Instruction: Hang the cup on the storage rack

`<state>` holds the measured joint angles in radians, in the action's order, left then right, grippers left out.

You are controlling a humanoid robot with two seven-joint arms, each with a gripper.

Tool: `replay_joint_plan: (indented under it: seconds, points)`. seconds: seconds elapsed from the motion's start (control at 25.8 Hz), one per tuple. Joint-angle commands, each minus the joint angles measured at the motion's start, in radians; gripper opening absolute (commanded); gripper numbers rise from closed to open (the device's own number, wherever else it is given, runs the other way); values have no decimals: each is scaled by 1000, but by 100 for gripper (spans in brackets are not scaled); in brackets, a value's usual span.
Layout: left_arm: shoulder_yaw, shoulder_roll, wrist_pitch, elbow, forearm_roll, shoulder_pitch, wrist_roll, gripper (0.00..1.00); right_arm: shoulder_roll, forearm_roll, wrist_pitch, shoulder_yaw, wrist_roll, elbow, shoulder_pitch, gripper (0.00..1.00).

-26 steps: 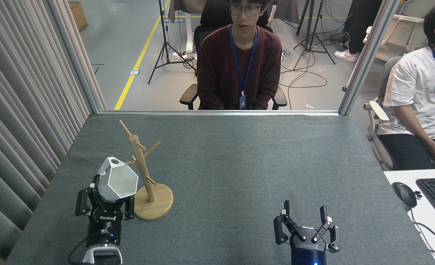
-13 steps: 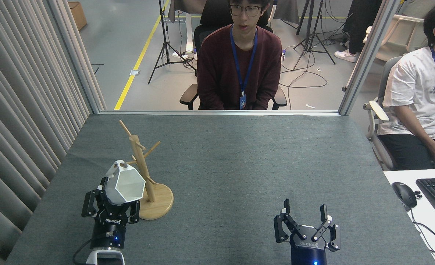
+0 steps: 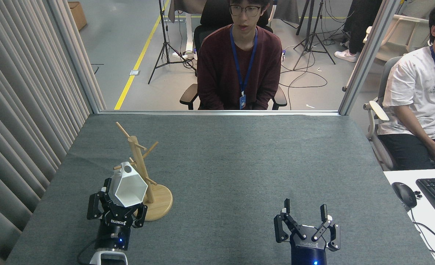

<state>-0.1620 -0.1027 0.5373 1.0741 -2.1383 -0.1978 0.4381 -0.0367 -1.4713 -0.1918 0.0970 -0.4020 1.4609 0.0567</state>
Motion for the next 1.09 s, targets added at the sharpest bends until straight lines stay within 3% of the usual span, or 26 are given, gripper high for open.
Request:
replay_joint_plan:
  seconds: [0.0,0.16,0.43,0.5,0.62,0.78,0.85,0.97,1.05]
  points:
    - [-2,0,0,4,0,0,1,99,0,0,2,1,0,-1,-3,98]
    - [-4,1,0,20,0,26,1,100,0,0,2,0,-1,-2,-3,98]
    - [-33,1,-3,136,1,184,-1,100,0,0,3,0,-3,-2,-3,98]
    - [-31,3,-42,178,15,215,-1,100,-2,0,6,0,-3,-2,2,98]
    - [-19,11,-181,303,47,268,-6,100,-28,0,11,0,-3,10,9,98]
    - [39,11,-401,464,307,311,-35,100,-68,8,40,-6,-1,35,23,98]
    - [53,12,-470,530,472,314,-117,100,-86,9,55,-20,5,56,40,98]
    - [55,11,-500,613,732,314,-275,100,-98,9,104,-25,9,84,69,98]
    - [56,12,-490,618,778,311,-291,100,-109,9,121,-25,8,99,92,98]
